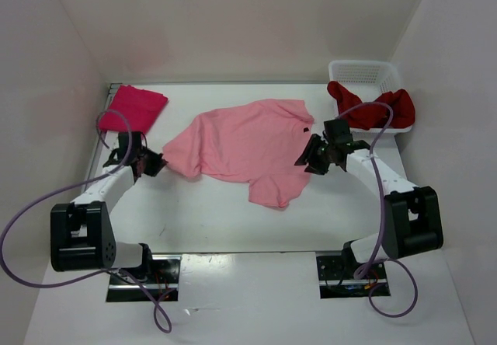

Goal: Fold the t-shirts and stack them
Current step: Flatten out the tshirt

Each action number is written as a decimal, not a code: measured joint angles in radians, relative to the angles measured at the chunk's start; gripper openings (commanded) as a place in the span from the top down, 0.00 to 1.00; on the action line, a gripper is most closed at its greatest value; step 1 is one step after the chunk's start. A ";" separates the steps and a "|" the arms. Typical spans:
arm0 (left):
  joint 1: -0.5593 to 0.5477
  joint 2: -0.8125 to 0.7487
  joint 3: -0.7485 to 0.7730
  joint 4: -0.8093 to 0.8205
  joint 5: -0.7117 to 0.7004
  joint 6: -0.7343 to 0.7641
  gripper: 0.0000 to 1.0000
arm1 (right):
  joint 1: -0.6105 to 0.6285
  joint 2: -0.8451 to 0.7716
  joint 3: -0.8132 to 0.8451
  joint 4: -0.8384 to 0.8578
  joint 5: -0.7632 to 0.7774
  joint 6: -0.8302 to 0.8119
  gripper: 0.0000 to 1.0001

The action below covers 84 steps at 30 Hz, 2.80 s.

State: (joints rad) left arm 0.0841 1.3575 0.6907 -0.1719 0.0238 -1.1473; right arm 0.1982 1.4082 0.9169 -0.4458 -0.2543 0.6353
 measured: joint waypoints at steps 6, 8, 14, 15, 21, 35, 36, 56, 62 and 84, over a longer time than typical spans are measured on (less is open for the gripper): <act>0.074 -0.027 0.140 0.001 0.001 0.082 1.00 | -0.024 0.029 -0.079 0.000 0.051 0.043 0.49; 0.089 -0.023 0.153 0.002 0.003 0.102 1.00 | -0.024 0.077 -0.082 0.005 0.052 0.055 0.49; 0.091 0.023 0.156 0.002 0.034 0.130 1.00 | -0.024 0.154 -0.105 0.029 0.106 0.094 0.55; 0.091 0.029 0.156 0.002 0.042 0.131 1.00 | -0.025 0.158 -0.106 0.032 0.116 0.102 0.55; 0.091 0.043 0.156 0.023 0.077 0.132 1.00 | -0.029 0.223 -0.065 0.065 0.116 0.121 0.98; 0.091 0.080 0.204 0.030 0.098 0.155 1.00 | -0.019 -0.196 0.160 -0.230 0.081 0.040 1.00; 0.091 0.089 0.213 0.032 0.097 0.155 1.00 | -0.019 -0.219 0.159 -0.245 0.068 0.040 1.00; 0.105 0.147 0.361 0.026 0.072 0.177 1.00 | 0.034 -0.276 0.233 -0.394 -0.085 -0.014 1.00; 0.105 0.177 0.397 0.031 0.046 0.185 1.00 | 0.009 -0.023 -0.055 -0.256 -0.055 0.022 1.00; 0.105 0.253 0.448 0.022 0.033 0.206 1.00 | 0.183 -0.068 0.343 -0.297 -0.119 -0.059 1.00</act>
State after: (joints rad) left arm 0.1894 1.6104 1.1385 -0.1501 0.0570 -0.9413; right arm 0.3809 1.3407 1.2598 -0.7425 -0.3729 0.5762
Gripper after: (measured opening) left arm 0.005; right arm 0.004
